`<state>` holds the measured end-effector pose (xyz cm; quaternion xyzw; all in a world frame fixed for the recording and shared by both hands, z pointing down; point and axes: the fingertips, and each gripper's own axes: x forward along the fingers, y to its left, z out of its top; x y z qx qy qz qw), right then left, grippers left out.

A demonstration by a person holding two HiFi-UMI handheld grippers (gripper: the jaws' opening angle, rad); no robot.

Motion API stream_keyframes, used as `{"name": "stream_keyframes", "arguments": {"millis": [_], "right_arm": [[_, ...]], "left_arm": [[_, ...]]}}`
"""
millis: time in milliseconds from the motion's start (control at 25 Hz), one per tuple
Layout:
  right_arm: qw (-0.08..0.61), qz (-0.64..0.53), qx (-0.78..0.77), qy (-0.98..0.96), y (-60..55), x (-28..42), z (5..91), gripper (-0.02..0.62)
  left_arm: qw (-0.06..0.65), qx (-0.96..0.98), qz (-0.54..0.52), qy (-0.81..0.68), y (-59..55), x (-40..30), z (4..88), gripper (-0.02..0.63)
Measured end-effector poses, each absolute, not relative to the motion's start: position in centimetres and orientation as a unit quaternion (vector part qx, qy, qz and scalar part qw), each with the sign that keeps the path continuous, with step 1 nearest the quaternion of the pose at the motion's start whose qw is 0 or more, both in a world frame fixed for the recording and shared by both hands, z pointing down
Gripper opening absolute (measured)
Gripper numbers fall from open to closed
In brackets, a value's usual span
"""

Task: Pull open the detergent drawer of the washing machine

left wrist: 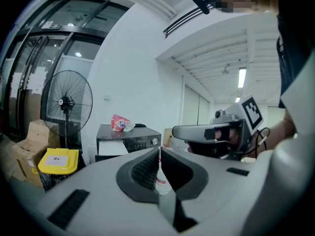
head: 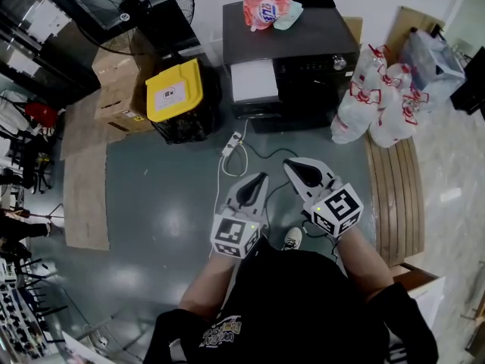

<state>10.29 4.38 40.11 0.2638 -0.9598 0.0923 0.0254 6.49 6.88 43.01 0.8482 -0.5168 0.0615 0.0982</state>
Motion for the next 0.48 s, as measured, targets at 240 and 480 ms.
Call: {"name": "stream_keyframes", "arguments": {"millis": [240,480], "right_arm": [[0.028,0.096,0.261,-0.960,3.75,9.99,40.40,0.003],[0.033,0.096,0.254,-0.962,3.60,9.72,40.34,0.003]], "left_arm": [[0.101,0.846,0.058,-0.521,6.23,6.19,43.16,0.015],[0.105,0.844,0.060,-0.522,6.09,6.15,43.47,0.015]]}}
